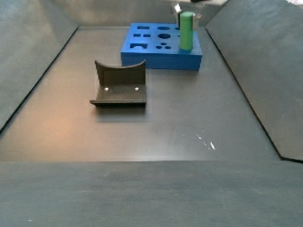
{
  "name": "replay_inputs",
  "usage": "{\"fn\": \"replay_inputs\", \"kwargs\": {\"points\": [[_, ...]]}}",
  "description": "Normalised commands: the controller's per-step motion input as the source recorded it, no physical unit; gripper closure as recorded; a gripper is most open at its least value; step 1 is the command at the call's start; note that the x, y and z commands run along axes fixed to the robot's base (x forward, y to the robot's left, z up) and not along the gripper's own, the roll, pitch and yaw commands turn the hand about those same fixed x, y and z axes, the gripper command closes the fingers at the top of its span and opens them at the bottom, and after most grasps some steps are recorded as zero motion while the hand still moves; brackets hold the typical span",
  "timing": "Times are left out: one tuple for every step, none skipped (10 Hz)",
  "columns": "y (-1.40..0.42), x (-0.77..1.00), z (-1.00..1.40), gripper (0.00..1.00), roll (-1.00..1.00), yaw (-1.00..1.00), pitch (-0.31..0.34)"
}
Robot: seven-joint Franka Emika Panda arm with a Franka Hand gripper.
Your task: Insert the hexagon object.
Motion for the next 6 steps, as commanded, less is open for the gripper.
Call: {"fn": "replay_inputs", "kwargs": {"points": [[0.0,-0.09,-0.45,1.0,-0.07,0.06,-0.311],[0.0,-0.17,-0.41,1.0,-0.03,0.11,-0.323],[-0.02,-0.23,-0.37,1.0,0.0,0.14,-0.331],[-0.06,-0.27,-0.34,1.0,0.0,0.15,-0.324],[-0.05,-0.21,-0.26,1.0,0.0,0.1,-0.236],[0.0,-0.09,-0.09,1.0,-0.05,0.03,-0.123]]}}
